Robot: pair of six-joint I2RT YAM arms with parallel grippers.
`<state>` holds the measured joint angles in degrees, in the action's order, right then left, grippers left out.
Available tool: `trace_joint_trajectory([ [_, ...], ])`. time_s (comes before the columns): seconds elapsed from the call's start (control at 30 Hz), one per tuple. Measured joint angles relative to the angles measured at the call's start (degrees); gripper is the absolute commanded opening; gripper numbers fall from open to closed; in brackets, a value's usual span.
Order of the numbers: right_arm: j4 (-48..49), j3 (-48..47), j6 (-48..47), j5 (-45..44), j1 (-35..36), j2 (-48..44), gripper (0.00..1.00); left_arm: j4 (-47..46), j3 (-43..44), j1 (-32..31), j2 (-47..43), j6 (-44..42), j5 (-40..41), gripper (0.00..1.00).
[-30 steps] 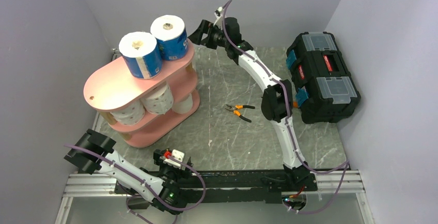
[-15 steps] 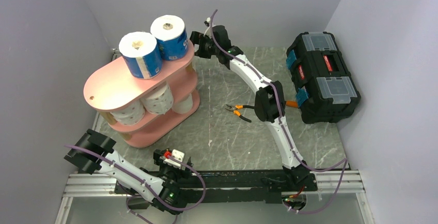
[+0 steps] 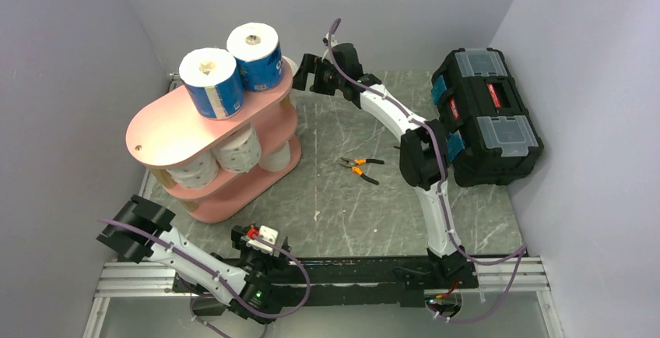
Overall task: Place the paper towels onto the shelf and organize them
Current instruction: Adjust the paper towel at the center of the board.
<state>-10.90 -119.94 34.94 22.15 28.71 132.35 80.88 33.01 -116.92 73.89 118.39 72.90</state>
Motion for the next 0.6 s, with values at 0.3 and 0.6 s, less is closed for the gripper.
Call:
trace_joint_trajectory([
  [0.3,0.2,11.3,-2.0,-1.3,-1.6,-6.6,1.0,-0.1,0.0,0.0,0.3,0.0,0.0,0.99],
  [0.6,3.8,36.4,-1.2,-6.4,-6.5,-15.9,1.0,-0.1,0.0,-0.1,0.3,0.0,0.0,0.99],
])
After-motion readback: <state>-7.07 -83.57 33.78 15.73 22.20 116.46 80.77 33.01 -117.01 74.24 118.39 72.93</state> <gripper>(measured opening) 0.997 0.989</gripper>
